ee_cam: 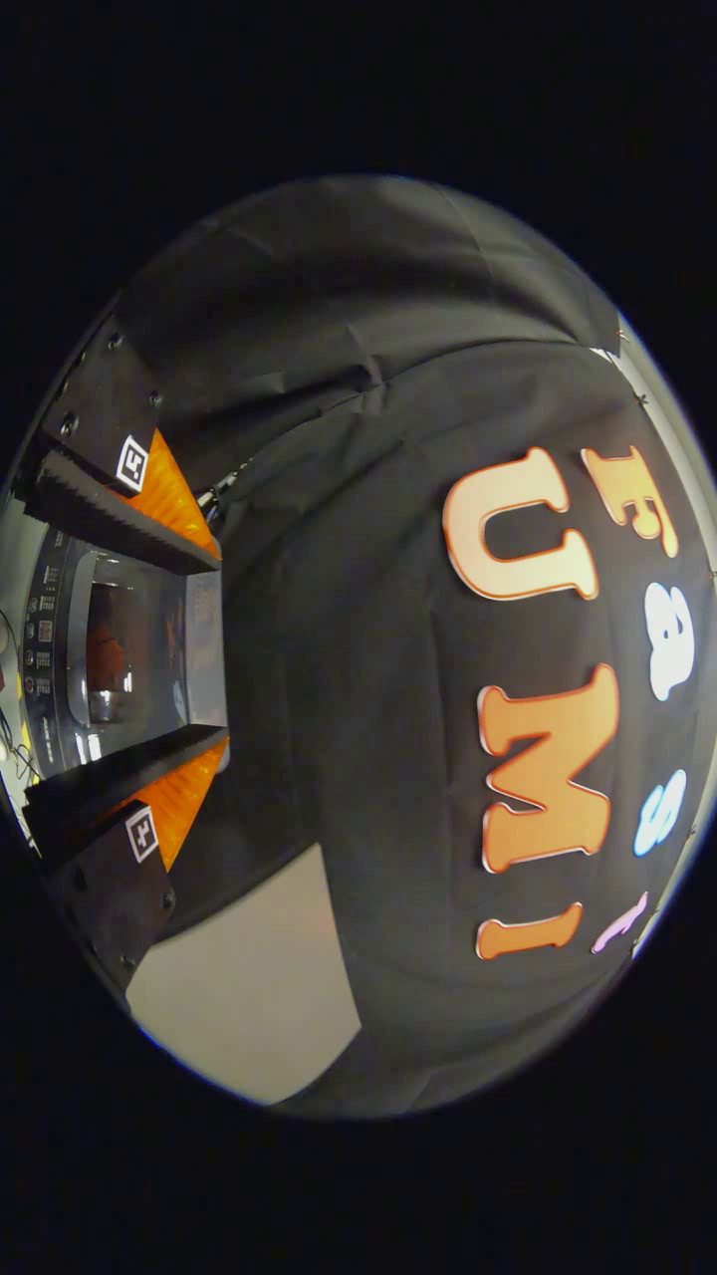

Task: Put the clothes into the washing machine and then close the washing machine lid.

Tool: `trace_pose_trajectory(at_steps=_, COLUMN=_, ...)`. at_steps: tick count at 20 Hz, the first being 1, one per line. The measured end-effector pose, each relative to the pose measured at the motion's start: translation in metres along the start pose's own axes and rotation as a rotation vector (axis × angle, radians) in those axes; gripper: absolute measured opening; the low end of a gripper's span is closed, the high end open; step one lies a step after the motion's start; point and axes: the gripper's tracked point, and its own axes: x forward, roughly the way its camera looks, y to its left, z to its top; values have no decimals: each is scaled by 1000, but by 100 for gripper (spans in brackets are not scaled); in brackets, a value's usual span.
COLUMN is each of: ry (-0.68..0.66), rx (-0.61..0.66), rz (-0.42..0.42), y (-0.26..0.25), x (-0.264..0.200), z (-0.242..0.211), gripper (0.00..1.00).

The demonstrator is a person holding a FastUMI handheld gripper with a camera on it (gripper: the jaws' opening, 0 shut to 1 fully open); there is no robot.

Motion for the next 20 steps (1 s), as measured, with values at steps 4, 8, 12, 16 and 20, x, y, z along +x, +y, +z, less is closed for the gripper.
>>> trace_pose_trajectory(at_steps=4, ry=-92, rx=9, rz=-13, y=-43, x=-63, z=49, gripper=98)
trace_pose_trajectory(at_steps=8, ry=-176, rx=-17, rz=-52, y=-95, x=-137, z=91, gripper=98)
trace_pose_trajectory(at_steps=12, ry=-243, rx=-9, rz=-83, y=-147, x=-206, z=108, gripper=98)
trace_pose_trajectory(at_steps=16, ry=-298, rx=-8, rz=-89, y=-190, x=-267, z=119, gripper=98)
trace_pose_trajectory(at_steps=20, ry=-347, rx=-38, rz=-70, y=-214, x=-315, z=129, gripper=98)
